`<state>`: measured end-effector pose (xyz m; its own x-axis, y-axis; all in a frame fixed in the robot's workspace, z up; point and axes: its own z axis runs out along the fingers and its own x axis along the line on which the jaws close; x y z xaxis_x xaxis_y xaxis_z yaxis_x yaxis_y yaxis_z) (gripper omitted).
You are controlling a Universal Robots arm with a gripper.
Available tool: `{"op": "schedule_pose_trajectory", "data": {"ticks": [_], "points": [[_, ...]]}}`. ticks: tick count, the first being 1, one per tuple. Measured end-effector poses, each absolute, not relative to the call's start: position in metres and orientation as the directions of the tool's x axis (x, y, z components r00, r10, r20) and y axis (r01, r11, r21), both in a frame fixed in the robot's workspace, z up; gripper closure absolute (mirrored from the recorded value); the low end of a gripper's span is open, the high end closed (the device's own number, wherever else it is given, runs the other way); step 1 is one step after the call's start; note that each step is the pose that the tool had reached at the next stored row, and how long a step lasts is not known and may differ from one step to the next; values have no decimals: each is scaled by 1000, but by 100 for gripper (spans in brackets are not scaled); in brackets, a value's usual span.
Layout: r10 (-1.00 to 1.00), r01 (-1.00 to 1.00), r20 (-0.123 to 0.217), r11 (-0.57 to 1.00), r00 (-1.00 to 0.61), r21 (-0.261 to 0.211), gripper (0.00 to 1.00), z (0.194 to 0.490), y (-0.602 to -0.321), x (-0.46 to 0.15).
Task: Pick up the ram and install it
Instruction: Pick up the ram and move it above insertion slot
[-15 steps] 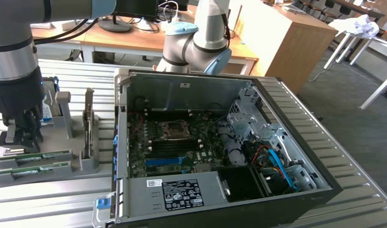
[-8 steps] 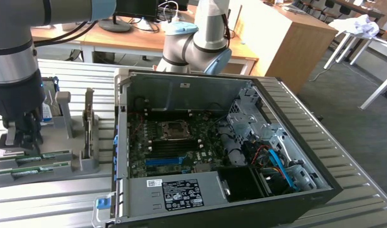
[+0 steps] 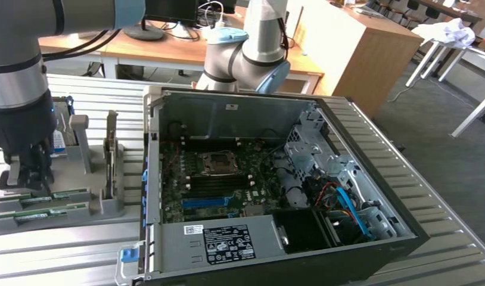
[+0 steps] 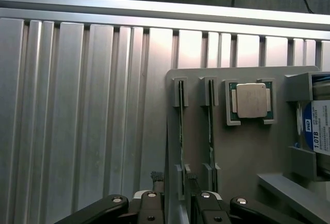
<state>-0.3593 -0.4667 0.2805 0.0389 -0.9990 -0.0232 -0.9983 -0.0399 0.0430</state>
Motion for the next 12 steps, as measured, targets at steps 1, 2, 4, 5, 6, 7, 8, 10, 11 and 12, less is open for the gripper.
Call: {"op": "schedule_pose_trajectory", "data": {"ticks": [1, 2, 4, 5, 6, 7, 8, 10, 11, 12], "points": [[-999, -998, -23, -40, 39, 43, 70, 280, -467, -359], [-999, -998, -23, -40, 39, 43, 70, 280, -467, -359], [-999, -998, -23, -40, 39, 43, 70, 279, -468, -359], [-999, -998, -23, -40, 39, 43, 70, 279, -468, -359], [-999, -998, -23, -40, 39, 43, 70, 278, -468, -359], [-999, -998, -23, -40, 39, 43, 70, 278, -468, -359], [-999, -998, -23, -40, 39, 43, 70, 277, -468, -359], [-999, -998, -23, -40, 39, 43, 70, 277, -469, -359], [-999, -998, -23, -40, 39, 43, 70, 276, -469, -359], [-999, -998, -23, -40, 39, 43, 70, 276, -469, -359]]}}
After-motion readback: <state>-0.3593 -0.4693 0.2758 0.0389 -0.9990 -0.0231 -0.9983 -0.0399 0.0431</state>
